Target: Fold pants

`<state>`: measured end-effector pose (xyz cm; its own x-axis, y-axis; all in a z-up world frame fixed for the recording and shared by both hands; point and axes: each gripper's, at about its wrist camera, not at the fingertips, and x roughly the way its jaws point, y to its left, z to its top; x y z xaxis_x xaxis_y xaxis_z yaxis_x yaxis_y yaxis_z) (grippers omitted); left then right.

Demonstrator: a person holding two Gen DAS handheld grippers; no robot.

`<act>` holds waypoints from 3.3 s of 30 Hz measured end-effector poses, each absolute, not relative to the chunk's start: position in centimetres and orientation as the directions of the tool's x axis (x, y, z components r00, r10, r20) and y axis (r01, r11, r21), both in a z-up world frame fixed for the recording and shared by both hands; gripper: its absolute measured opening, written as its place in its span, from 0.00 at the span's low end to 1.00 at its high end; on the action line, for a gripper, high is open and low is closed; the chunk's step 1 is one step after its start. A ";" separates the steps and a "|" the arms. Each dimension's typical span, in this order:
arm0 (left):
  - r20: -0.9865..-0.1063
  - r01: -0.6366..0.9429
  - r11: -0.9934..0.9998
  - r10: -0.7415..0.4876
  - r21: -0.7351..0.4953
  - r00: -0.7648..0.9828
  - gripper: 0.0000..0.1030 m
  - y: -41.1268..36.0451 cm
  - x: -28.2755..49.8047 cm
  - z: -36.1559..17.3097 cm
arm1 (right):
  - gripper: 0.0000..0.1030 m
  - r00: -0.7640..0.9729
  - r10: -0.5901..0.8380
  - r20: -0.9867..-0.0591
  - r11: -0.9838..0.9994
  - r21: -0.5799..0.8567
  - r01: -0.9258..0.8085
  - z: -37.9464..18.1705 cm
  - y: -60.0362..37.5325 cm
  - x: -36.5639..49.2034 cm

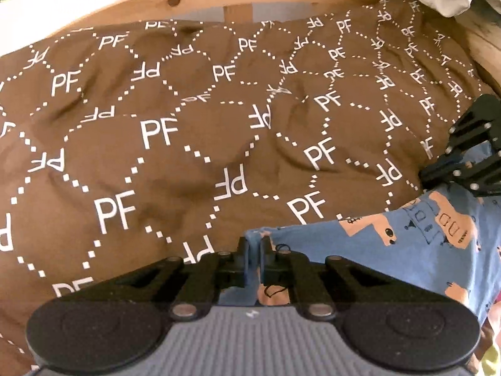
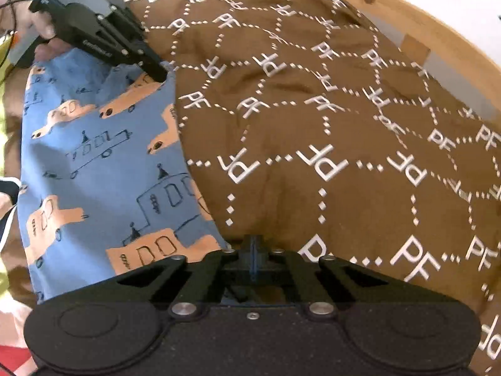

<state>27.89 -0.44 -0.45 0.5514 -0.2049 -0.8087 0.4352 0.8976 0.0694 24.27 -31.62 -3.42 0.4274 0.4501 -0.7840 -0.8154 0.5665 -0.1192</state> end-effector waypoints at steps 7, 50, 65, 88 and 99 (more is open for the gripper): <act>-0.805 0.440 0.895 -0.203 0.079 0.558 0.07 -0.4 27.6 -0.2 | 0.40 0.268 0.495 -0.826 0.458 -0.014 -0.889 -2.6 -31.3 23.1; -0.752 0.269 0.928 0.020 0.260 0.659 0.90 -8.9 22.2 -3.1 | 0.96 0.794 -0.198 -0.574 0.971 -0.223 0.080 -3.9 -41.9 5.4; -0.798 0.849 0.500 -0.435 0.172 0.417 0.99 -31.4 24.9 5.7 | 0.98 0.834 0.019 -0.551 0.948 0.275 0.160 -3.8 -46.0 3.8; -0.888 0.856 0.516 -0.381 0.026 0.256 0.74 -35.2 26.7 -1.2 | 0.69 0.888 0.058 -0.456 0.880 0.444 0.170 -5.5 -48.9 5.1; -0.898 0.756 0.653 -0.356 -0.040 0.260 0.72 -34.7 28.3 1.4 | 0.16 0.886 0.008 -0.464 0.802 0.532 0.271 -6.4 -51.2 4.8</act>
